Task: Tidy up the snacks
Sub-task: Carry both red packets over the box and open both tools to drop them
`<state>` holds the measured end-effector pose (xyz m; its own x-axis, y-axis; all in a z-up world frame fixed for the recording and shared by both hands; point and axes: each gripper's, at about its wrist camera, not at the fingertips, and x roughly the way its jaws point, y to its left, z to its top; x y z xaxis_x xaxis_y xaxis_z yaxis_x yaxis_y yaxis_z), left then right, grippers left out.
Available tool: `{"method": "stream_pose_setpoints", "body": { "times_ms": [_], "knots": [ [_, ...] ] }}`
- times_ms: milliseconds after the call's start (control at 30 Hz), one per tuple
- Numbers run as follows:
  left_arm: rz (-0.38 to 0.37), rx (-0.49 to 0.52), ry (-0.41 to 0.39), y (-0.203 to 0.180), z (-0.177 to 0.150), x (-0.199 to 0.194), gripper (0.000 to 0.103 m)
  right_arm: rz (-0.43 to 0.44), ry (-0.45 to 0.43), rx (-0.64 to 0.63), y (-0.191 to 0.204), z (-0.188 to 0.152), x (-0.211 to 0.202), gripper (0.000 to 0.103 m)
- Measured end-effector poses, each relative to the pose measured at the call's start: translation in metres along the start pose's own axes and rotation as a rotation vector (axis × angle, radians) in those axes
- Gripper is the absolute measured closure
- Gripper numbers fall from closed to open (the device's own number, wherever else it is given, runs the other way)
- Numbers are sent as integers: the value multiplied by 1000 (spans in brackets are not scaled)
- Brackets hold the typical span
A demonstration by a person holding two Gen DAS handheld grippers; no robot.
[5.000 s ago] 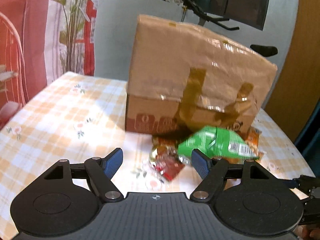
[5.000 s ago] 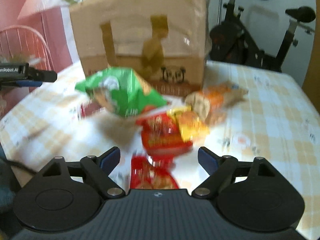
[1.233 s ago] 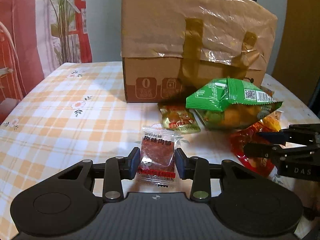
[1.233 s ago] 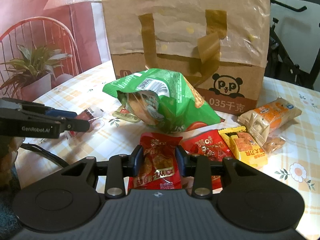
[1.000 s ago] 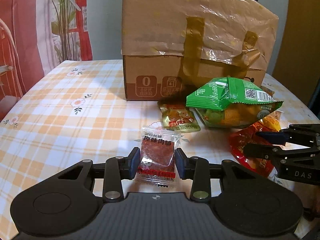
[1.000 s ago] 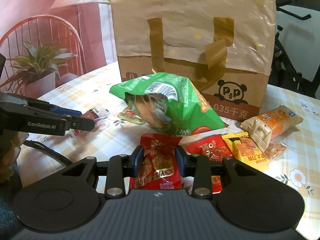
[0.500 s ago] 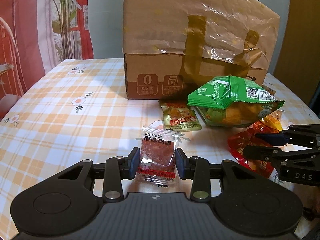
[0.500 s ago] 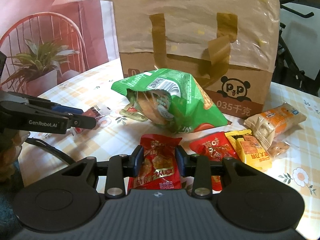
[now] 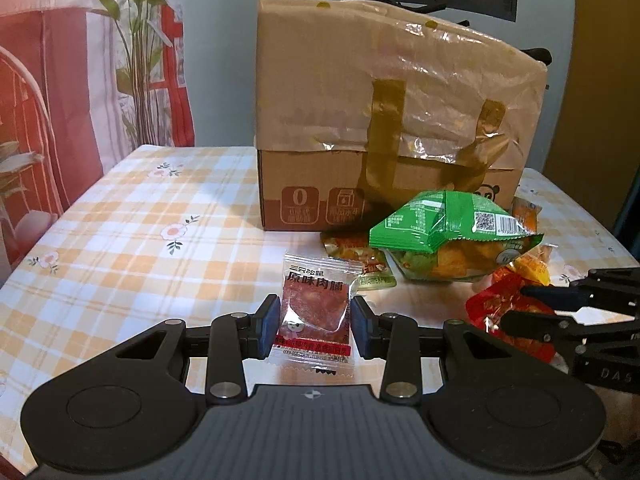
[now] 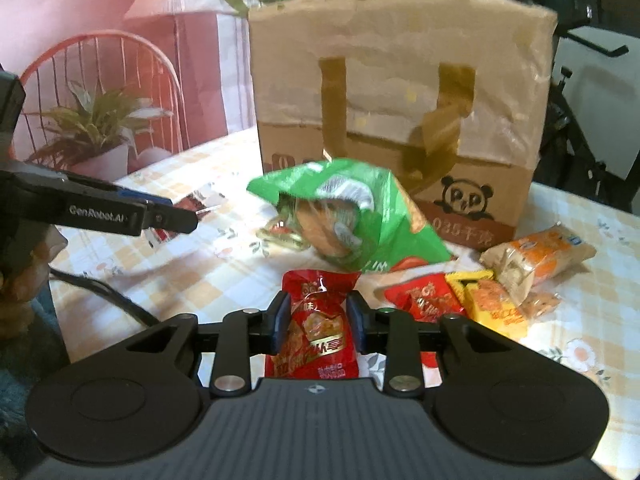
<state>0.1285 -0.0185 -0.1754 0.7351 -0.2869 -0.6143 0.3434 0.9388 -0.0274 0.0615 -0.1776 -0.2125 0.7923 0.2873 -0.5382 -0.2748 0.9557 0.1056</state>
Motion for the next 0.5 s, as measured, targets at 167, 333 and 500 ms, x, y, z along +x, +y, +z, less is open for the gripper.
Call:
{"method": "stream_pose_setpoints", "body": {
  "times_ms": [167,333,500],
  "knots": [
    [2,6,-23,-2,0,-11,63,-8,-20,-5,2,2,-6,70],
    [7,-5,-37,1,0,-17,63,0,-48,-22,6,4,-17,70],
    [9,-7,-61,1,2,-23,63,-7,-85,-25,8,8,-29,70]
  ]
}}
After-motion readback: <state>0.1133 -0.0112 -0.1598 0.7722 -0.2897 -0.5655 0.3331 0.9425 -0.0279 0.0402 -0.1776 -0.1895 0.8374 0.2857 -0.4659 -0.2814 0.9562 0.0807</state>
